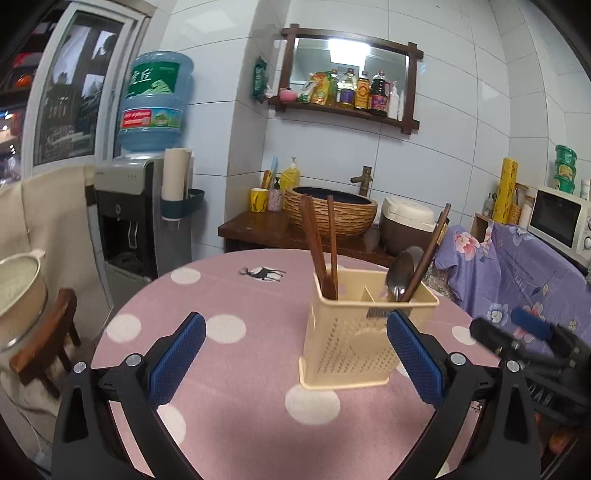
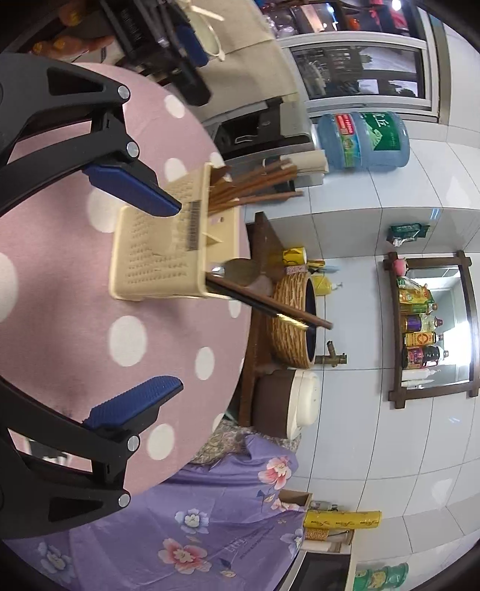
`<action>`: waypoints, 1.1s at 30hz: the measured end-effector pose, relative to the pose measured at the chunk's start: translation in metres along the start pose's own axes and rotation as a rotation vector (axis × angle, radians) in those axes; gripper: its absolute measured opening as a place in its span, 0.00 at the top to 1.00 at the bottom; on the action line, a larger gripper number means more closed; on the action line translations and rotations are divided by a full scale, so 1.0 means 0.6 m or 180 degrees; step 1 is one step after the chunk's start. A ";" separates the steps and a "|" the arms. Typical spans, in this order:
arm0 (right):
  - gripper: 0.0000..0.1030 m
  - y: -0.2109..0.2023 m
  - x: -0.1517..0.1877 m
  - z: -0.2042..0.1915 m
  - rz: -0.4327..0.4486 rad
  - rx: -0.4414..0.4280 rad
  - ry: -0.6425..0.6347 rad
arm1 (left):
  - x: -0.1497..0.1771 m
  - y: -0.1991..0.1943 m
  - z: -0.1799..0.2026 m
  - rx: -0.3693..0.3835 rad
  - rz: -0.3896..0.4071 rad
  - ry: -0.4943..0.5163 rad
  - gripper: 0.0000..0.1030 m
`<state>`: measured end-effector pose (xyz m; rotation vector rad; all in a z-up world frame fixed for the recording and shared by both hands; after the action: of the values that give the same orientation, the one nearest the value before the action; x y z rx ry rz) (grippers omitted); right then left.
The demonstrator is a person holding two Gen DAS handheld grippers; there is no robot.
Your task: Organize utensils
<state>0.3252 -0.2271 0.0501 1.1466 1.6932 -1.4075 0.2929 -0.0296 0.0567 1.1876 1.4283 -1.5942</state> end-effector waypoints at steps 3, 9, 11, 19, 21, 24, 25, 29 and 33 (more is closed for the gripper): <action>0.12 -0.037 0.049 0.000 0.0021 0.0022 0.0020 | 0.032 -0.040 0.005 -0.0044 0.0078 0.0000 0.05; 0.11 -0.125 0.142 -0.003 0.0157 0.0018 0.0081 | 0.106 -0.141 0.014 -0.0187 0.0219 0.0019 0.05; 0.11 -0.155 0.167 -0.008 0.0230 0.0019 0.0060 | 0.130 -0.176 0.017 -0.0226 0.0272 0.0014 0.05; 0.07 -0.284 0.262 -0.006 0.0561 0.0186 -0.0078 | 0.214 -0.279 0.042 -0.0456 0.0403 0.0024 0.05; 0.06 -0.309 0.283 -0.006 0.0578 0.0255 -0.0173 | 0.231 -0.295 0.047 -0.0467 0.0420 0.0039 0.05; 0.06 -0.339 0.309 -0.004 0.0582 0.0280 -0.0271 | 0.250 -0.314 0.050 -0.0442 0.0388 0.0014 0.05; 0.06 -0.345 0.313 -0.002 0.0584 0.0301 -0.0284 | 0.256 -0.319 0.051 -0.0431 0.0378 -0.0008 0.05; 0.06 -0.371 0.330 0.007 0.0563 0.0256 -0.0167 | 0.268 -0.335 0.045 -0.0429 0.0374 -0.0095 0.05; 0.06 -0.383 0.336 0.001 0.0572 0.0232 -0.0201 | 0.271 -0.347 0.052 -0.0416 0.0405 -0.0068 0.05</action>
<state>0.0338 -0.1937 -0.0345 1.2481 1.4671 -1.3872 0.0390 -0.0118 -0.0200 1.1580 1.3924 -1.4015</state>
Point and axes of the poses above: each gripper's, at about its wrist camera, not at the fingertips, and y roughly the way its jaws point, z to its right, x to its underside, the point moved 4 cm from there along y, roughly the way its jaws point, and after that the axes turned 9 degrees about y, right-handed, at the moved point
